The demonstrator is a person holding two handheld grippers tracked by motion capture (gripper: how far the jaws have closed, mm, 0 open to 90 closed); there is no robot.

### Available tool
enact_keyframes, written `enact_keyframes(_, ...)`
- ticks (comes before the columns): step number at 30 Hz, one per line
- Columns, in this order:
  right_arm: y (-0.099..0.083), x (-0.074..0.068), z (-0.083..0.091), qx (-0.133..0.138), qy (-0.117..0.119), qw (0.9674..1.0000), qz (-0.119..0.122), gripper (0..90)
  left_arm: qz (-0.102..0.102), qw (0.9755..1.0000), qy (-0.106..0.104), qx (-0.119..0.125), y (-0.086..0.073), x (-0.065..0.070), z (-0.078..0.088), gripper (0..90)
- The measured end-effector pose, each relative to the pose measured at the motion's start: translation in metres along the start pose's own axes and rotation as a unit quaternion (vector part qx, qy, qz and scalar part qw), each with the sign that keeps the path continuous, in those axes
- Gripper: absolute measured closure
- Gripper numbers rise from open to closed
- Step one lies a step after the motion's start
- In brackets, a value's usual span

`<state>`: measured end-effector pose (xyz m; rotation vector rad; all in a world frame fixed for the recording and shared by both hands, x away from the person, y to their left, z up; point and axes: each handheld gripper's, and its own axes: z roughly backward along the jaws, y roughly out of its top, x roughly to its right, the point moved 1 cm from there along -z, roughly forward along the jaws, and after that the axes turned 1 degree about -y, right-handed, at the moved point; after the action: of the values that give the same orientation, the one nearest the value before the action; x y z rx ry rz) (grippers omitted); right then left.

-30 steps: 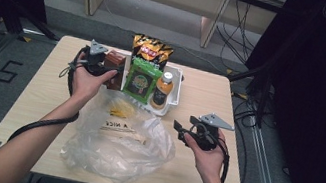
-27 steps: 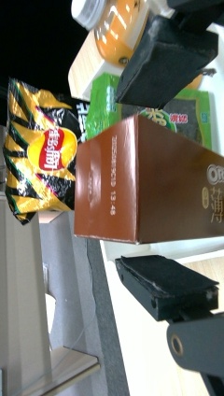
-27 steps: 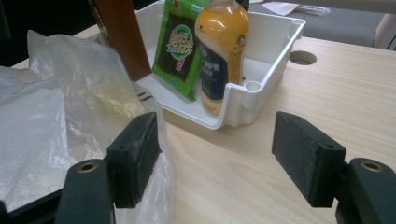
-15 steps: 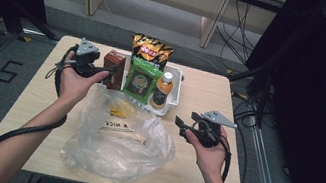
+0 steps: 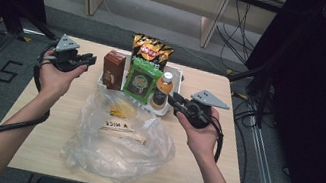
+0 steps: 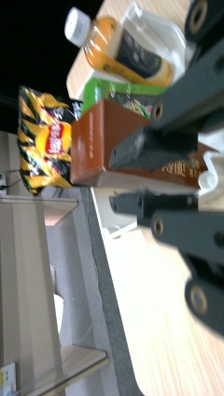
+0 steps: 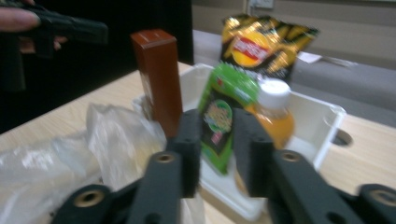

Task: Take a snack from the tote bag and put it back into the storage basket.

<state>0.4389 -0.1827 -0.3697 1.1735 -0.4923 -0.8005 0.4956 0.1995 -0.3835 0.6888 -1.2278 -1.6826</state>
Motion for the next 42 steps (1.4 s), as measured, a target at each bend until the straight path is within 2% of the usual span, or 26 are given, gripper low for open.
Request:
enact_keyframes(1,0.005,-0.003,-0.004,-0.006,0.004,1.0000,-0.002,81.5,0.001,1.0000,0.001,0.000,0.000,-0.001,-0.001,84.3)
enact_keyframes(2,0.007,-0.004,-0.009,0.003,0.004,1.0000,0.005,83.5,-0.001,1.0000,0.001,0.000,-0.001,-0.001,-0.002,86.5)
enact_keyframes(5,0.016,-0.010,-0.023,0.006,0.010,0.9999,0.012,89.1,-0.006,1.0000,0.005,0.001,0.000,0.000,-0.007,89.7)
enact_keyframes(6,0.019,-0.011,-0.029,0.012,0.016,0.9996,0.020,90.0,-0.008,0.9999,0.007,0.001,0.001,0.000,-0.008,89.8)
enact_keyframes(10,0.027,-0.018,-0.050,0.009,0.017,0.9995,0.023,90.0,-0.020,0.9996,0.018,-0.001,0.004,-0.001,-0.017,89.9)
enact_keyframes(13,0.032,-0.023,-0.065,-0.003,0.029,0.9995,0.015,90.0,-0.022,0.9996,0.019,0.000,0.007,-0.004,-0.025,89.9)
enact_keyframes(14,0.033,-0.023,-0.070,-0.003,0.023,0.9993,0.031,90.0,-0.027,0.9994,0.021,-0.001,0.009,-0.004,-0.028,89.9)
enact_keyframes(15,0.034,-0.026,-0.076,-0.012,0.029,0.9994,0.015,90.0,-0.034,0.9991,0.023,-0.006,0.010,-0.004,-0.031,90.0)
enact_keyframes(16,0.035,-0.027,-0.082,-0.015,0.033,0.9991,0.020,90.0,-0.037,0.9989,0.026,-0.009,0.010,-0.004,-0.034,89.9)
enact_keyframes(17,0.036,-0.029,-0.086,-0.027,0.035,0.9990,0.012,90.0,-0.039,0.9988,0.028,-0.013,0.011,-0.005,-0.037,90.0)
enact_keyframes(23,0.041,-0.036,-0.116,-0.051,0.040,0.9978,0.013,90.0,-0.038,0.9980,0.030,-0.040,0.006,-0.009,-0.051,89.9)
enact_keyframes(25,0.042,-0.039,-0.125,-0.061,0.043,0.9972,0.004,90.0,-0.036,0.9983,0.029,-0.037,0.004,-0.009,-0.053,89.9)
enact_keyframes(26,0.043,-0.038,-0.129,-0.066,0.040,0.9969,0.012,90.0,-0.036,0.9983,0.027,-0.038,0.003,-0.009,-0.054,89.9)
enact_keyframes(27,0.042,-0.041,-0.134,-0.064,0.040,0.9971,0.007,90.0,-0.036,0.9981,0.027,-0.041,0.003,-0.009,-0.054,89.9)
enact_keyframes(28,0.042,-0.041,-0.137,-0.072,0.044,0.9964,0.014,90.0,-0.037,0.9981,0.027,-0.041,0.002,-0.009,-0.055,89.8)
enact_keyframes(29,0.043,-0.043,-0.140,-0.081,0.042,0.9958,0.009,90.0,-0.037,0.9980,0.025,-0.043,0.002,-0.009,-0.055,89.9)
enact_keyframes(30,0.043,-0.043,-0.143,-0.082,0.041,0.9956,0.021,90.0,-0.040,0.9979,0.025,-0.044,0.002,-0.009,-0.056,89.9)
enact_keyframes(32,0.043,-0.046,-0.149,-0.090,0.041,0.9950,0.015,90.0,-0.041,0.9978,0.025,-0.045,0.003,-0.008,-0.056,89.9)
enact_keyframes(33,0.043,-0.046,-0.153,-0.084,0.038,0.9956,0.016,90.0,-0.044,0.9976,0.025,-0.047,0.003,-0.008,-0.056,89.9)
enact_keyframes(34,0.044,-0.047,-0.154,-0.097,0.041,0.9943,0.015,90.0,-0.045,0.9976,0.024,-0.047,0.004,-0.008,-0.057,89.9)
enact_keyframes(36,0.045,-0.049,-0.158,-0.099,0.043,0.9941,0.016,90.0,-0.050,0.9973,0.023,-0.049,0.005,-0.007,-0.058,89.9)
enact_keyframes(37,0.044,-0.052,-0.161,-0.089,0.044,0.9950,0.011,90.0,-0.052,0.9973,0.022,-0.047,0.005,-0.006,-0.058,89.9)
enact_keyframes(38,0.045,-0.052,-0.162,-0.100,0.046,0.9938,0.015,90.0,-0.054,0.9971,0.020,-0.050,0.005,-0.005,-0.058,89.9)
enact_keyframes(39,0.043,-0.054,-0.165,-0.095,0.045,0.9944,0.007,90.0,-0.055,0.9972,0.019,-0.047,0.005,-0.005,-0.059,89.8)
enact_keyframes(40,0.043,-0.054,-0.166,-0.101,0.047,0.9936,0.016,90.0,-0.055,0.9972,0.019,-0.046,0.005,-0.004,-0.059,89.8)
enact_keyframes(42,0.042,-0.056,-0.169,-0.103,0.044,0.9937,0.008,90.0,-0.059,0.9971,0.017,-0.046,0.006,-0.003,-0.059,89.8)
